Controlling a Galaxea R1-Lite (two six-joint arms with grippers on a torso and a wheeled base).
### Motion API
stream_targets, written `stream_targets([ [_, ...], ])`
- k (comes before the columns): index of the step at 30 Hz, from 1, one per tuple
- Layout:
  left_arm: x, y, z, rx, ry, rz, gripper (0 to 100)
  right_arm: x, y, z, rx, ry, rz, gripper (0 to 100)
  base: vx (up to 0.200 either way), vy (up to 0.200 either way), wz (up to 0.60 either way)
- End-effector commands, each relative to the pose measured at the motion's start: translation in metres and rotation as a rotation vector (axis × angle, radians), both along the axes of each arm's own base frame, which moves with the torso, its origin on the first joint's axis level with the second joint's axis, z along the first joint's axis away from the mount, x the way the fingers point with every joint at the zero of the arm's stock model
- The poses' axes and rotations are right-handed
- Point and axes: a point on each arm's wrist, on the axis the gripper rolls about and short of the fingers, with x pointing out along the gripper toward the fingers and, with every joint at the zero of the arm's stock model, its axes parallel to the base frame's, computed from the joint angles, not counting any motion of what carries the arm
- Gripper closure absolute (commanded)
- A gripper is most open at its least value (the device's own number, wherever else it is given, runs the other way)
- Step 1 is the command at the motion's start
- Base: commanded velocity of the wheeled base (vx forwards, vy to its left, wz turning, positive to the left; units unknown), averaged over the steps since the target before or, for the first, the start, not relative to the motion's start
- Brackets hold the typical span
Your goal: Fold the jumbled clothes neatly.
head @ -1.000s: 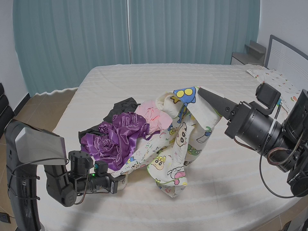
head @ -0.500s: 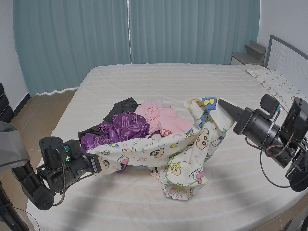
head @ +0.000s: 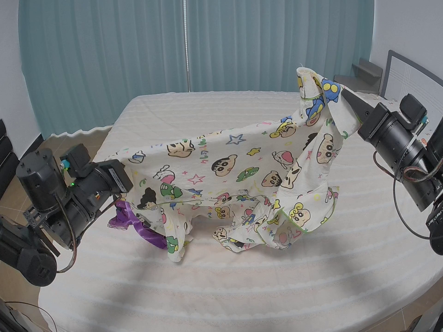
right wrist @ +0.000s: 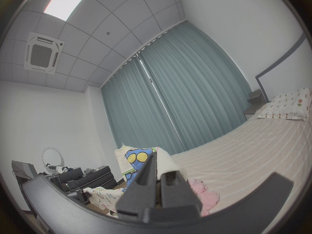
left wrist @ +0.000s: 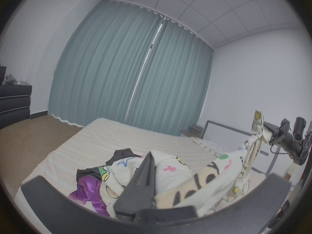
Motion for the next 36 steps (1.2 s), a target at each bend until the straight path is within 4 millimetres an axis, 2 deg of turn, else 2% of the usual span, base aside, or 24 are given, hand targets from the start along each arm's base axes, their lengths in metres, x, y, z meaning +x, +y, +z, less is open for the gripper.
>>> stream_targets([
  [1,-0.013,0.005,0.044,-0.051,-0.098,-0.001,100,-0.019,0.000,0.018,0.011,-0.074,0.028,100,0.000,0.000,0.00],
  [4,-0.026,0.005,0.059,-0.079,-0.089,-0.029,100,-0.023,0.001,0.026,0.007,-0.108,0.031,100,0.000,0.000,0.00],
  [7,-0.038,0.001,0.072,-0.138,-0.088,-0.072,100,-0.022,0.001,0.023,-0.004,-0.099,0.029,100,0.000,0.000,0.00],
  [9,-0.038,0.001,0.071,-0.146,-0.079,-0.074,100,-0.022,0.001,0.020,-0.009,-0.091,0.029,100,0.000,0.000,0.00],
  [22,-0.046,0.002,0.034,-0.146,0.059,-0.082,100,-0.024,0.001,-0.005,-0.052,-0.010,0.048,100,0.000,0.000,0.00],
  [25,-0.048,0.000,0.024,-0.151,0.105,-0.096,100,-0.028,0.006,-0.021,-0.067,0.049,0.086,100,0.000,0.000,0.00],
  [27,-0.049,0.000,0.023,-0.153,0.109,-0.099,100,-0.029,0.006,-0.022,-0.067,0.054,0.090,100,0.000,0.000,0.00],
  [28,-0.052,-0.002,0.015,-0.154,0.142,-0.112,100,-0.035,0.010,-0.036,-0.084,0.105,0.122,100,0.000,0.000,0.00],
  [30,-0.054,-0.003,0.010,-0.153,0.160,-0.120,100,-0.037,0.013,-0.045,-0.102,0.135,0.142,100,0.000,0.000,0.00],
  [33,-0.055,-0.005,0.006,-0.166,0.185,-0.129,100,-0.034,0.016,-0.052,-0.112,0.161,0.142,100,0.000,0.000,0.00],
  [36,-0.044,-0.011,-0.005,-0.148,0.231,-0.118,100,-0.026,0.021,-0.058,-0.107,0.191,0.141,100,0.000,0.000,0.00],
])
